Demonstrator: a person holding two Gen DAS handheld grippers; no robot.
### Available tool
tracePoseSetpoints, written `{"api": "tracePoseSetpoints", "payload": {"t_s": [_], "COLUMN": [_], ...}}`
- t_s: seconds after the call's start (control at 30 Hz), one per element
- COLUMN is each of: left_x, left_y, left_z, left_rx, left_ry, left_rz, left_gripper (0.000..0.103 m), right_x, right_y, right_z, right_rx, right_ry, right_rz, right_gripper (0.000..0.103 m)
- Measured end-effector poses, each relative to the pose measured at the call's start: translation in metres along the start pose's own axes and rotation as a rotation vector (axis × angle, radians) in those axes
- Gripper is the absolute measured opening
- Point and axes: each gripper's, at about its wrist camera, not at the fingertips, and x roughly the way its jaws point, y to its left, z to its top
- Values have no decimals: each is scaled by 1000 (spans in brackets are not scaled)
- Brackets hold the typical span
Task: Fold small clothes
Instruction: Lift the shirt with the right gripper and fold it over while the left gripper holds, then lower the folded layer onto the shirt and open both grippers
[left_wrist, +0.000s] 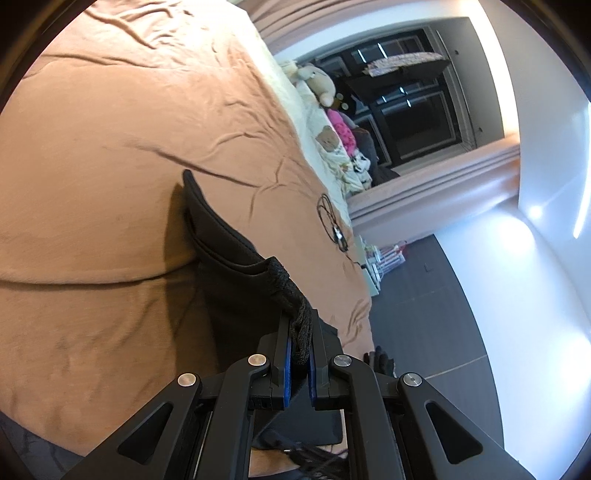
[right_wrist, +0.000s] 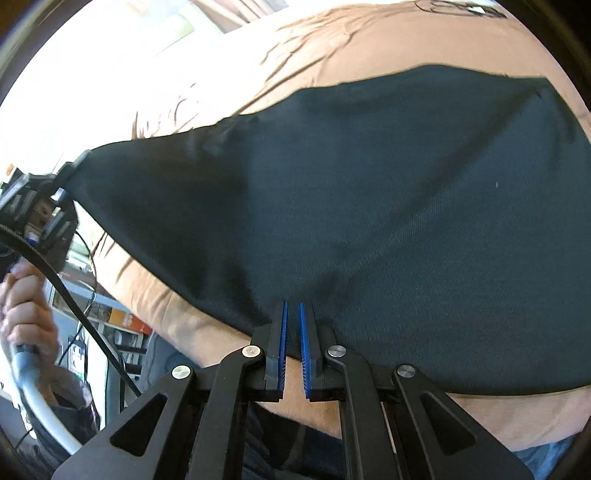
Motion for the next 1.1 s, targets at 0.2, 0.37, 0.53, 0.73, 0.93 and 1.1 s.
{"api": "tracePoseSetpoints", "payload": {"t_s": [0.2,0.37,0.53,0.73,0.93,1.1], "left_x": [17,33,49,69,94,118], "left_y": [-30,-53,-76,-104,-128,-143], "left_z": [-2,-7,-11,-21,-39,-55], "left_rx": [60,98,126,172,218,240], "left_ry": [41,76,109,150,209,260], "left_rz": [-15,-44,-70,-99,-117,-129], "left_gripper": [6,6,6,6,6,6], "right_x": [13,8,-17,-54,-84,-115], "right_y": [-3,-8,-24,-48,-71,-94], "right_z": [-14,-19,-23,-32,-43,-58], "right_rx": [40,49,70,122,161,187], "right_ry": [-2,-4,-58,-133,-195,-273], "right_rz": [26,45,8,0,1,-32], "right_gripper": [4,4,4,4,6,64]}}
